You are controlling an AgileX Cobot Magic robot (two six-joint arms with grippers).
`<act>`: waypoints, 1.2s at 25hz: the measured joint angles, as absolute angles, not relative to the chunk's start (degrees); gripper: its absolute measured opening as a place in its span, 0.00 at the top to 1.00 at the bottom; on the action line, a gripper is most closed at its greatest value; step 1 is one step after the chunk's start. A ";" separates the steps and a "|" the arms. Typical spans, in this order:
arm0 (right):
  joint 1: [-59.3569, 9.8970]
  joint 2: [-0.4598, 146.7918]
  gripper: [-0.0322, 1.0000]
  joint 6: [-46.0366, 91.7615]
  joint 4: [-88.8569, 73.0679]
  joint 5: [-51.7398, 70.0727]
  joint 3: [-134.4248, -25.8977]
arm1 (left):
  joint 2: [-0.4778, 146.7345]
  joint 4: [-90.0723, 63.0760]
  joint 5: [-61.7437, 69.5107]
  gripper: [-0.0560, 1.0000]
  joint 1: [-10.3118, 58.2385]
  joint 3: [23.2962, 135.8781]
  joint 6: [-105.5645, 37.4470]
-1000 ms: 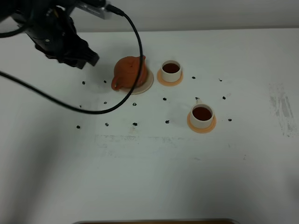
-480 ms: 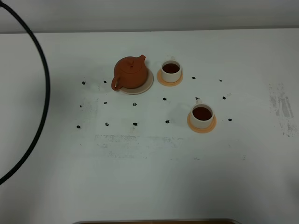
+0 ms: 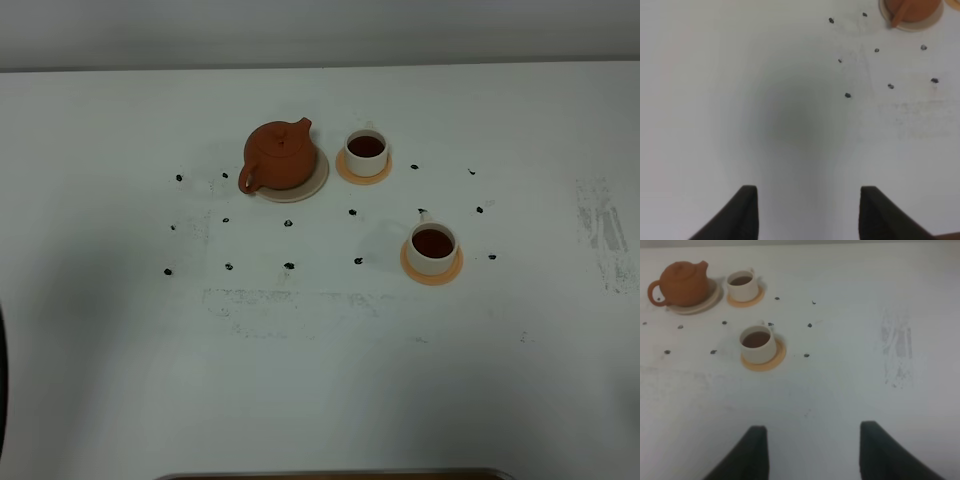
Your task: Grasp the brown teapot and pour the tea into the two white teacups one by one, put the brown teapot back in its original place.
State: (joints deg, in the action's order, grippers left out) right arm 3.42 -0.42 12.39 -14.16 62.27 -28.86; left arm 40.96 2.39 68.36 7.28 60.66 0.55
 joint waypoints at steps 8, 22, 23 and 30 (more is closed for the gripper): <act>3.42 -0.42 0.54 12.39 -14.16 62.27 -28.86 | 22.09 2.35 67.66 0.50 5.77 42.54 3.53; 3.42 -0.42 0.54 12.39 -14.16 62.27 -28.86 | 6.63 2.54 60.72 0.50 3.29 29.05 3.65; 3.42 -0.42 0.54 12.39 -14.16 62.27 -28.86 | 5.58 2.54 60.72 0.50 3.29 29.00 3.65; 3.42 -0.42 0.54 12.39 -14.16 62.27 -28.86 | -0.27 2.49 60.72 0.50 2.99 29.00 3.54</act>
